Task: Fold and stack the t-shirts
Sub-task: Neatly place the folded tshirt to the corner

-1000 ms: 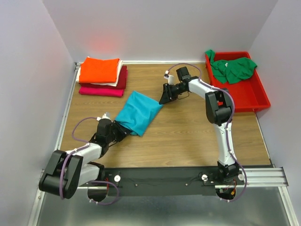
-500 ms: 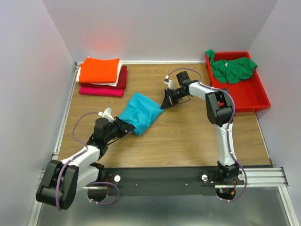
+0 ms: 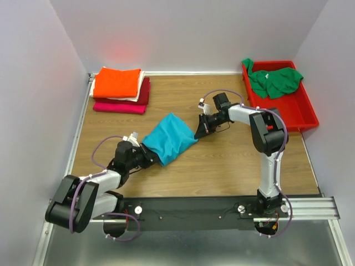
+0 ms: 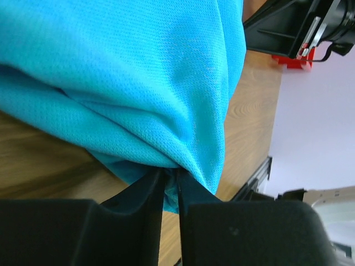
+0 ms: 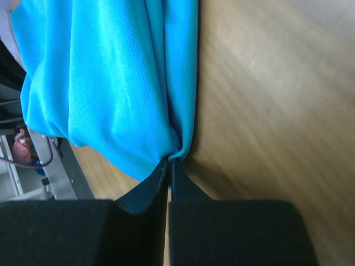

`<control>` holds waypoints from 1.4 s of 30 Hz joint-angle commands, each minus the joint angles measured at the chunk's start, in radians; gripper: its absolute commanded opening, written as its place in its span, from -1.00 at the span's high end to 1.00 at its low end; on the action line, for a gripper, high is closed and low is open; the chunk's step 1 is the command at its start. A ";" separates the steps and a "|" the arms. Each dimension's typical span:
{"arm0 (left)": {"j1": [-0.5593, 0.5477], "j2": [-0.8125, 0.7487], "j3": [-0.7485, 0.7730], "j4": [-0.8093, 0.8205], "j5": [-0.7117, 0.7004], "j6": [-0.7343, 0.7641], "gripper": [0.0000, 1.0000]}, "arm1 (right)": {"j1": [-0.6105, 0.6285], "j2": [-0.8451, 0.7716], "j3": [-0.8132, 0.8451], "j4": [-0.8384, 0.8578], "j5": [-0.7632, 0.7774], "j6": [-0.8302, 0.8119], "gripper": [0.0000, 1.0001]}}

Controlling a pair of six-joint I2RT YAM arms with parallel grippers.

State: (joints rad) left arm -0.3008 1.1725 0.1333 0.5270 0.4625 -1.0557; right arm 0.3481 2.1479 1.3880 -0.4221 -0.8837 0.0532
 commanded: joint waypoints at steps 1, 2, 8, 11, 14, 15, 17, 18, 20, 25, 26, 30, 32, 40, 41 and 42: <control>-0.029 0.051 -0.011 0.050 0.083 0.009 0.54 | 0.011 -0.077 -0.079 0.062 0.008 0.019 0.81; -0.032 0.061 -0.012 0.050 0.096 0.016 0.51 | 0.011 -0.089 -0.110 0.062 0.008 0.016 0.81; -0.032 -0.005 -0.017 -0.099 0.102 0.054 0.28 | 0.011 -0.190 -0.217 0.066 0.055 -0.009 0.80; -0.031 -0.144 0.051 -0.376 0.021 0.092 -0.03 | 0.009 -0.238 -0.244 0.075 0.087 -0.001 0.79; -0.034 -0.292 0.095 -0.554 0.005 0.074 -0.37 | 0.009 -0.269 -0.282 0.094 0.120 0.019 0.78; -0.034 -0.321 0.109 -0.635 -0.005 0.068 -0.63 | 0.008 -0.273 -0.293 0.100 0.126 0.025 0.78; -0.032 -0.390 0.155 -0.709 -0.033 0.080 -0.81 | 0.006 -0.289 -0.320 0.111 0.134 0.034 0.77; -0.034 -0.405 0.166 -0.763 -0.032 0.085 -0.81 | 0.000 -0.293 -0.329 0.118 0.135 0.042 0.77; -0.032 -0.431 0.186 -0.806 -0.018 0.092 -0.81 | -0.004 -0.307 -0.354 0.123 0.141 0.048 0.76; -0.034 -0.470 0.187 -0.904 -0.005 0.102 -0.80 | -0.026 -0.335 -0.389 0.123 0.149 0.043 0.74; -0.034 -0.487 0.180 -0.909 -0.018 0.099 -0.80 | -0.027 -0.339 -0.394 0.123 0.147 0.042 0.74; -0.032 -0.522 0.151 -0.889 -0.106 -0.028 -0.83 | -0.043 -0.365 -0.420 0.123 0.160 0.037 0.74; -0.032 -0.522 0.120 -0.807 -0.137 -0.073 -0.84 | -0.057 -0.379 -0.428 0.123 0.161 0.034 0.72; -0.032 -0.115 0.192 -0.547 -0.185 -0.106 -0.84 | -0.072 -0.388 -0.442 0.123 0.157 0.030 0.70; -0.032 -0.073 0.210 -0.545 -0.189 -0.092 -0.84 | -0.073 -0.388 -0.440 0.124 0.152 0.030 0.70; -0.031 -0.036 0.222 -0.533 -0.188 -0.078 -0.84 | -0.074 -0.387 -0.440 0.125 0.150 0.030 0.70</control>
State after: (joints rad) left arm -0.3286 1.0199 0.2996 -0.0849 0.3389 -1.1656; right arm 0.2810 1.7859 0.9558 -0.3111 -0.7444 0.0891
